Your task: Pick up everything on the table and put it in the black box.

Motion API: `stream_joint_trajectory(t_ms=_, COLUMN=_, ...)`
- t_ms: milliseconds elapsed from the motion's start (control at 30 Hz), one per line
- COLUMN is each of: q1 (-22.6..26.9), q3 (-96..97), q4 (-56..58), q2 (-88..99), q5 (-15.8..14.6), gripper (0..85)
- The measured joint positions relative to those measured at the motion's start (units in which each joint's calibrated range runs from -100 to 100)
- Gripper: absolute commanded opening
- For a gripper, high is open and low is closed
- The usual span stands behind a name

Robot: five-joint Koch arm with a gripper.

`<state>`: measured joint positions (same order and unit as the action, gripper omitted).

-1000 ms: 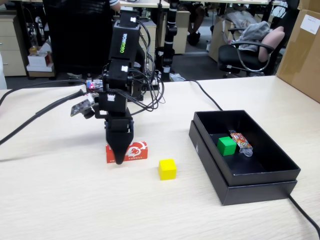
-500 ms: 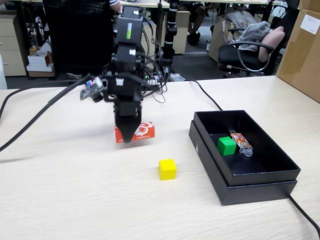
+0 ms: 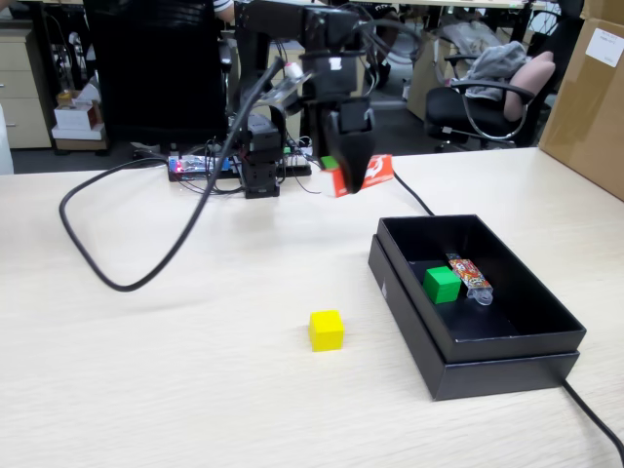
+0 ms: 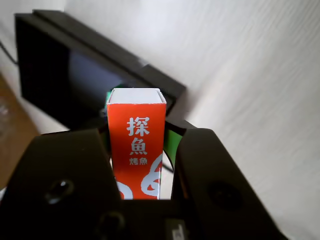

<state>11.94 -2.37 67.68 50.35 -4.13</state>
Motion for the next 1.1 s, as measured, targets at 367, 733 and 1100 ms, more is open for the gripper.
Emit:
stream_joint_trajectory(t_ms=367, q1=1.56, q3=-18.26, q4=-1.48, q2=-35.21, q5=-1.9, gripper=10.2)
stream_joint_trajectory(t_ms=733, q1=4.93, q3=-18.26, q4=-3.78, q2=-41.29, q5=-4.35, gripper=10.1)
stream_joint_trajectory(t_ms=1100, q1=2.1, q3=-14.89, q4=-7.81, q2=-42.18, q5=-4.0, gripper=10.2)
